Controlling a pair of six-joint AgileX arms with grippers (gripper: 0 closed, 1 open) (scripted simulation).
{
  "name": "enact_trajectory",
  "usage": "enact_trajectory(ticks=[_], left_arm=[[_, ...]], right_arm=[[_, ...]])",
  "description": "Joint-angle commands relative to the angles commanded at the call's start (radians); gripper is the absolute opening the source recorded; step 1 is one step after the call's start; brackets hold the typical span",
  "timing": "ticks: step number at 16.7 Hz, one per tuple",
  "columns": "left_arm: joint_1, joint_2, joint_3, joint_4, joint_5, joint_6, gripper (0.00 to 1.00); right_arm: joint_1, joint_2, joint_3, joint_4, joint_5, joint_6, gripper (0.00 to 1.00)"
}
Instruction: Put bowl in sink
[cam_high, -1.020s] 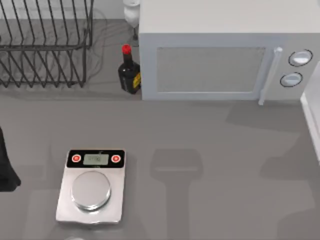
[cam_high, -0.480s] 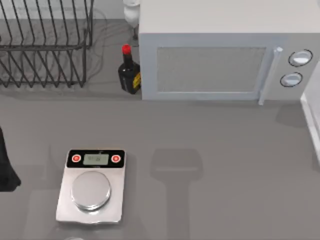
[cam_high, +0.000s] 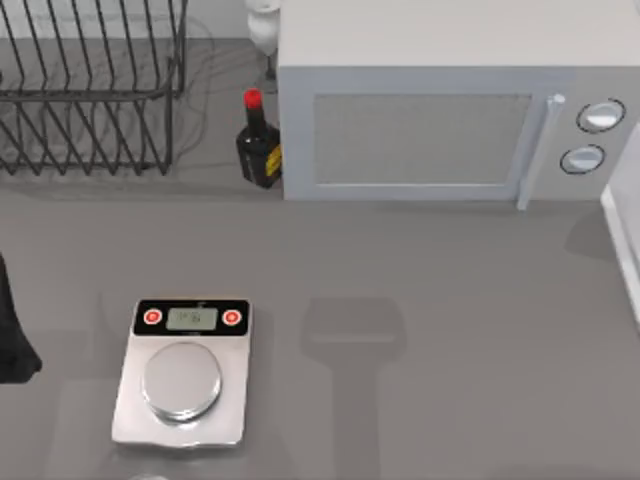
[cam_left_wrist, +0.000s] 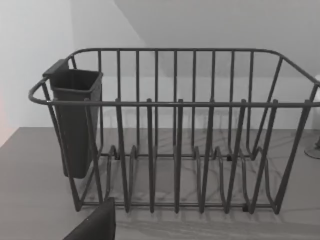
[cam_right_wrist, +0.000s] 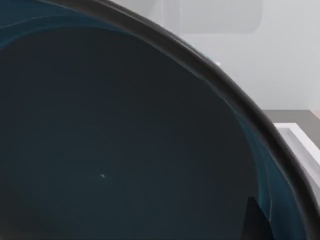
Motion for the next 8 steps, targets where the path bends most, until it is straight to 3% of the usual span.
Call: enact_trajectory(ticks=[8], left_arm=[[0.0,0.0,0.0,0.0,0.0,0.0,1.0]], right_arm=[[0.0,0.0,0.0,0.0,0.0,0.0,0.6]])
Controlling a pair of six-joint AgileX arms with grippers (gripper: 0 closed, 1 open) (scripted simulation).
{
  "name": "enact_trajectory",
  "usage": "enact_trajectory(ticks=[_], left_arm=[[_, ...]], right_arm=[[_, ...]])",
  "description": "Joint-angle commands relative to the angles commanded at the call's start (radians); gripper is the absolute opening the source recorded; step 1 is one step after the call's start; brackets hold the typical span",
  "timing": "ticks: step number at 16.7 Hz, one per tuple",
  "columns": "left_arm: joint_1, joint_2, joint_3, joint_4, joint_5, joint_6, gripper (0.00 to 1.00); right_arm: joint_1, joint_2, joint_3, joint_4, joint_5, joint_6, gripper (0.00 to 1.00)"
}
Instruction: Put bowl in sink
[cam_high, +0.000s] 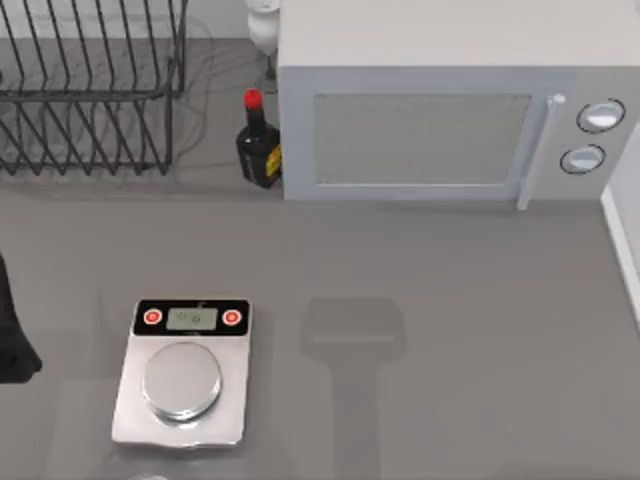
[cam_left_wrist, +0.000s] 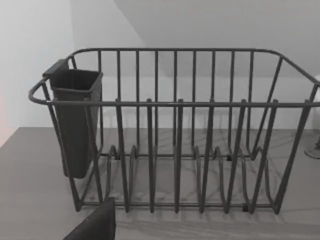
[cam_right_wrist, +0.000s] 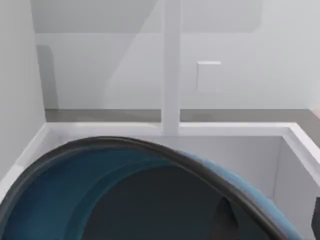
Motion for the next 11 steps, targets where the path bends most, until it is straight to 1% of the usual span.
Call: enact_trajectory(ticks=[5,6,11], left_arm=[[0.0,0.0,0.0,0.0,0.0,0.0,1.0],[0.0,0.0,0.0,0.0,0.0,0.0,1.0],[0.0,0.0,0.0,0.0,0.0,0.0,1.0]], right_arm=[[0.0,0.0,0.0,0.0,0.0,0.0,0.98],[0.0,0.0,0.0,0.0,0.0,0.0,1.0],[0.0,0.0,0.0,0.0,0.0,0.0,1.0]])
